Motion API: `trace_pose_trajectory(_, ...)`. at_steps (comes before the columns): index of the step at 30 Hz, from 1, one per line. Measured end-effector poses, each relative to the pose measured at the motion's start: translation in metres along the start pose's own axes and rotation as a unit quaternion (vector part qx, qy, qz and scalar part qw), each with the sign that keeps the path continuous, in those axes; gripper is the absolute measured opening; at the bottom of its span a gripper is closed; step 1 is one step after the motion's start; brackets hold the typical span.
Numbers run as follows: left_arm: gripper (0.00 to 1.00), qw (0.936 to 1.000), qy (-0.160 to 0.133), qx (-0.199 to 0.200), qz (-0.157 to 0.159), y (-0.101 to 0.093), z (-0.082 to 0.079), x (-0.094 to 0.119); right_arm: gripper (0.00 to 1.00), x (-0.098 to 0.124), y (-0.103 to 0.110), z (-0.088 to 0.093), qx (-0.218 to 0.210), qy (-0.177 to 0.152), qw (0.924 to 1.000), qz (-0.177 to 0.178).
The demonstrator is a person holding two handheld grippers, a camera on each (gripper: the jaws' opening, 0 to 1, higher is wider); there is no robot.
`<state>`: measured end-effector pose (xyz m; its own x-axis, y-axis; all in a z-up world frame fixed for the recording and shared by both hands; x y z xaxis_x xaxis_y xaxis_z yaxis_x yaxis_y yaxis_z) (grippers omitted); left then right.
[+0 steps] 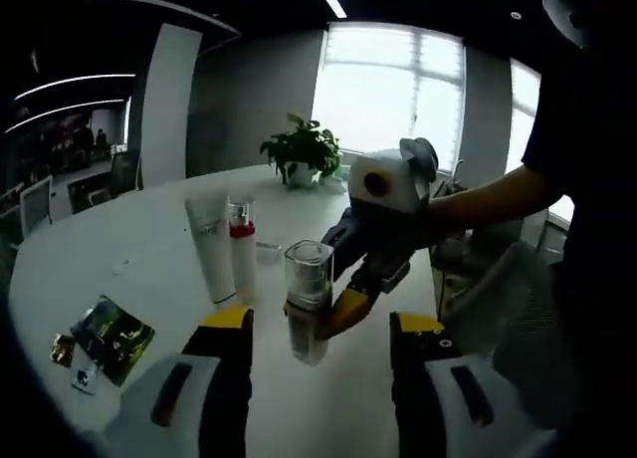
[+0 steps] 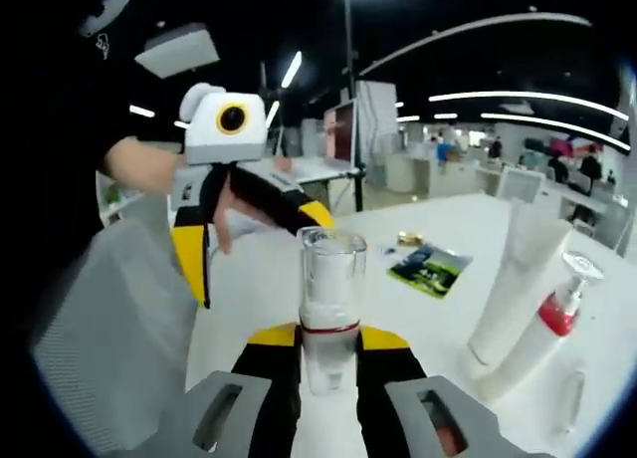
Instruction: Arrange the skincare products in the storage area until every visible bottle or jar stands upright without overlapping.
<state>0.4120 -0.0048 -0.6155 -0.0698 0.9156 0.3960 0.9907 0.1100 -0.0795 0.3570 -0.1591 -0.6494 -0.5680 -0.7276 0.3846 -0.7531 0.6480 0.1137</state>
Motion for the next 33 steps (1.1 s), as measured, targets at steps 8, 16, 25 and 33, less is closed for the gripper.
trace_pose_trajectory(8,0.68,0.9989,0.027,0.033,-0.019,0.004,0.023,-0.011,0.12,-0.007,-0.020,0.021,0.000,-0.007,0.9996,0.028)
trace_pose_trajectory(16,0.78,0.9973,0.043,0.053,-0.028,0.007,0.038,-0.023,0.12,-0.014,-0.035,0.031,0.015,-0.009,0.9993,0.032)
trace_pose_trajectory(25,0.93,0.9957,0.042,0.068,-0.048,0.006,0.050,-0.024,0.12,-0.014,-0.051,0.039,0.014,-0.010,0.9989,0.043)
trace_pose_trajectory(33,0.99,0.9949,0.043,0.063,-0.066,0.010,0.055,-0.021,0.12,-0.014,-0.061,0.043,0.012,-0.016,0.9984,0.052)
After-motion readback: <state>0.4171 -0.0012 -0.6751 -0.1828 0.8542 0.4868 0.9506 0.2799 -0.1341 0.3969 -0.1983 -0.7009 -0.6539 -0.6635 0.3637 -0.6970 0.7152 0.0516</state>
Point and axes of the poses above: the point that each gripper's makers call its tool centre point, and the gripper's own axes: x roughly backward along the fingers, y roughly to its left, z roughly out of its underside, the point moved 9 cm from there along x, roughly backward along the fingers, and after that the axes turned 10 degrees about -z, right-handed, at the moved point
